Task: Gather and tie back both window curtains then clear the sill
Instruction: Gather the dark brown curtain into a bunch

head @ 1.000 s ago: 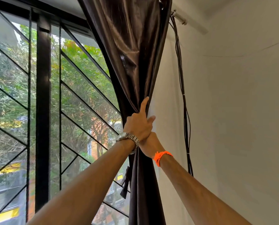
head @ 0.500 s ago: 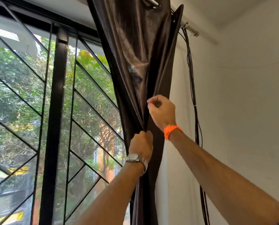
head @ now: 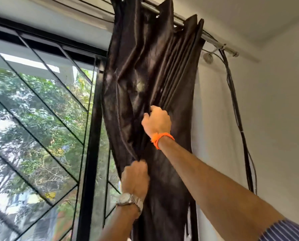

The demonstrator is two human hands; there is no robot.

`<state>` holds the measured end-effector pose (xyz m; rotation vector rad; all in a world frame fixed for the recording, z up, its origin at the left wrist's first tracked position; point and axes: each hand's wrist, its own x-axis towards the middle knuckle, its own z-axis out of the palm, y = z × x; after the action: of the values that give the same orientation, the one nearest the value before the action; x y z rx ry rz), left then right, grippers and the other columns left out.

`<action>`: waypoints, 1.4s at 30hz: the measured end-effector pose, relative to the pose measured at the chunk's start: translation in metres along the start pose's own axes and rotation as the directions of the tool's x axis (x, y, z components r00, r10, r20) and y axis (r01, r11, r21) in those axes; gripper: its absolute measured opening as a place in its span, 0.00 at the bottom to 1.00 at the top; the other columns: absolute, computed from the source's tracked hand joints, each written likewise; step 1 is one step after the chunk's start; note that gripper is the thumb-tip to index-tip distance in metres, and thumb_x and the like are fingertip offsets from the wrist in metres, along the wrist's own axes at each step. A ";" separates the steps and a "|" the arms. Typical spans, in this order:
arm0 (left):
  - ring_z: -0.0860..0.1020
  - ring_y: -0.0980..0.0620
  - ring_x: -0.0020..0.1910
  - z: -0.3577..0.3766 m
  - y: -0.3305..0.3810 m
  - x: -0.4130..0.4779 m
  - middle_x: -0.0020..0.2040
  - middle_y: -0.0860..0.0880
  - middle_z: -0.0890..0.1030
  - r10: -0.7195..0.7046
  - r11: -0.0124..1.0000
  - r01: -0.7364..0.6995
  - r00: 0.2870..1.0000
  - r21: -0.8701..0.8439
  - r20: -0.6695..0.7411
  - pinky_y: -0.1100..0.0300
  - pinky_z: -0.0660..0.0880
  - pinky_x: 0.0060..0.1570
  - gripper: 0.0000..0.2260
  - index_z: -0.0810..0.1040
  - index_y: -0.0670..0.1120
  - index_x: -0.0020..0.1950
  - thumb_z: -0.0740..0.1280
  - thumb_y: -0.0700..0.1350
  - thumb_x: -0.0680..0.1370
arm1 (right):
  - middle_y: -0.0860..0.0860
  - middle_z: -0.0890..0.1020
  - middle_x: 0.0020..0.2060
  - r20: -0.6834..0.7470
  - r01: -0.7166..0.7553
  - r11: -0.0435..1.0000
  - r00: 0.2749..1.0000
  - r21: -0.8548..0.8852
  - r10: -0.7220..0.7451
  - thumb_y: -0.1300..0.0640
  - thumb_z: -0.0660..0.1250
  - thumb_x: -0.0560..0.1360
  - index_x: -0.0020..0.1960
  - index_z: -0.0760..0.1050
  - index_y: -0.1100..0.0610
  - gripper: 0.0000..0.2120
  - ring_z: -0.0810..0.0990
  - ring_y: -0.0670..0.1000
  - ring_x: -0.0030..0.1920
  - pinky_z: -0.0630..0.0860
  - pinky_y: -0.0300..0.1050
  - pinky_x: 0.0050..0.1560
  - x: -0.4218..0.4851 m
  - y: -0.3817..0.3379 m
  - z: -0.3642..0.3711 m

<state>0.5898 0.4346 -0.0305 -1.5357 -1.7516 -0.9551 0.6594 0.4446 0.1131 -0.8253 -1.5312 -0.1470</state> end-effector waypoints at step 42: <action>0.72 0.45 0.16 -0.028 -0.100 -0.090 0.39 0.41 0.79 0.250 0.933 -0.173 0.943 0.316 -0.221 0.61 0.62 0.16 0.11 0.66 0.48 0.55 0.58 0.41 0.73 | 0.63 0.79 0.58 0.315 -0.310 0.943 0.913 0.122 0.260 0.59 0.69 0.71 0.60 0.72 0.65 0.19 0.77 0.66 0.59 0.75 0.54 0.56 -0.129 -0.073 0.050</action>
<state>0.5026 0.3556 -0.1022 -1.3136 -1.4341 -0.7134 0.5658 0.3673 0.0150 -0.9552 -1.6527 0.3340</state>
